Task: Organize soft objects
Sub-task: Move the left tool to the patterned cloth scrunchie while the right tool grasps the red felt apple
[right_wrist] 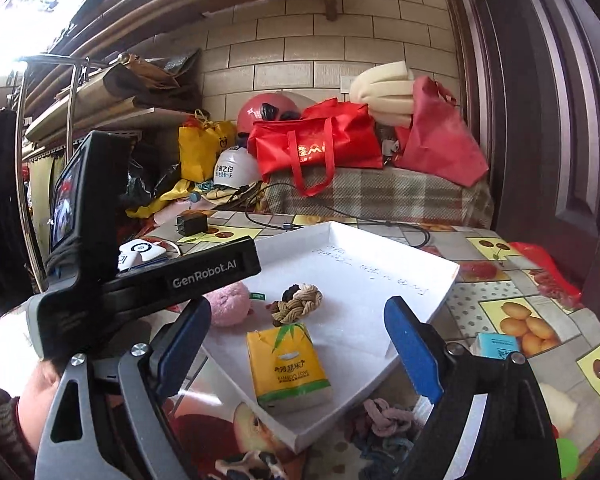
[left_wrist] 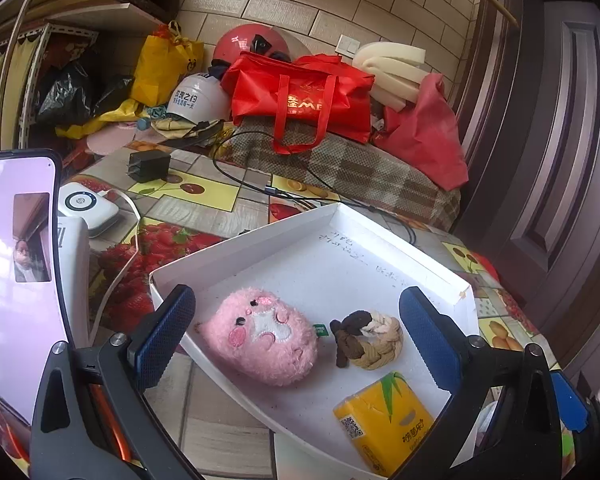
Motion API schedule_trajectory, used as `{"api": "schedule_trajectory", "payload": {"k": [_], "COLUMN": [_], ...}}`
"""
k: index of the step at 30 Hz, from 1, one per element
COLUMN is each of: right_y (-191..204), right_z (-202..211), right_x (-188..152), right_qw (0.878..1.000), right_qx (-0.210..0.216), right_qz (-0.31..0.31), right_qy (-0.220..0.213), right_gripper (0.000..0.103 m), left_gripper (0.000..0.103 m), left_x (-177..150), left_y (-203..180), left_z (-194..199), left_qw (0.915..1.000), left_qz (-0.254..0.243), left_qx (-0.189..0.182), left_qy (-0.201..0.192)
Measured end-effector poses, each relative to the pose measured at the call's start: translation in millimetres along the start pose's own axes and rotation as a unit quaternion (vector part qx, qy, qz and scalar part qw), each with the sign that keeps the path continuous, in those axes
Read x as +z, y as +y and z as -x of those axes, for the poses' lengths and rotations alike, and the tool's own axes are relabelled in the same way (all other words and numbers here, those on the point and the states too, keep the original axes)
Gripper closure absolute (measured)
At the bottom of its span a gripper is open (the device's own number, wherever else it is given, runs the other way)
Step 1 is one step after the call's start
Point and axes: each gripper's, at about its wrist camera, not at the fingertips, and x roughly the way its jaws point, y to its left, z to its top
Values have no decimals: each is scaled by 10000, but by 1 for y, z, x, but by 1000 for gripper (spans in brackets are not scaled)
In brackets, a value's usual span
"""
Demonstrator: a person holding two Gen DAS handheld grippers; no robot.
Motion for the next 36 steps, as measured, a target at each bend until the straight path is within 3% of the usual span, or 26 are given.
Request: {"api": "schedule_trajectory", "payload": {"k": [9, 13, 16, 17, 18, 23, 27, 32, 36], "right_y": [-21, -52, -94, -105, -122, -193, -221, -210, -175], "right_z": [25, 51, 69, 73, 77, 97, 101, 96, 84], "right_x": [-13, -19, -24, -24, -26, -36, -45, -48, -45], "right_qw": [9996, 9996, 9977, 9969, 9956, 9857, 9803, 9835, 9898], "right_qx": [-129, -263, -526, -584, -670, -1001, -878, -141, 179], "right_qz": [12, -68, -429, -524, -661, -1353, -1712, -1624, -856], "right_qy": [263, 93, -4, -2, 19, 105, 449, 790, 1121], "right_gripper": [15, 14, 14, 6, 0, 0, 0, 0, 0], "left_gripper": [0, 0, 0, 0, 0, 0, 0, 1, 1], "left_x": [-13, -20, -26, -28, -31, -44, -57, -76, -92], "left_y": [-9, -13, -14, -14, -14, -20, -33, -52, -72], "left_z": [30, 51, 60, 61, 61, 63, 71, 79, 79], "left_qw": [9990, 9969, 9947, 9934, 9911, 9796, 9671, 9433, 9258], "left_qz": [-377, -580, -558, -547, -535, -839, -1348, -1879, -2397], "left_qx": [-254, -531, -824, -937, -1088, -1380, -1524, -1941, -1901], "left_qy": [-2, -13, 246, 384, 554, 1196, 1526, 1927, 2218]}}
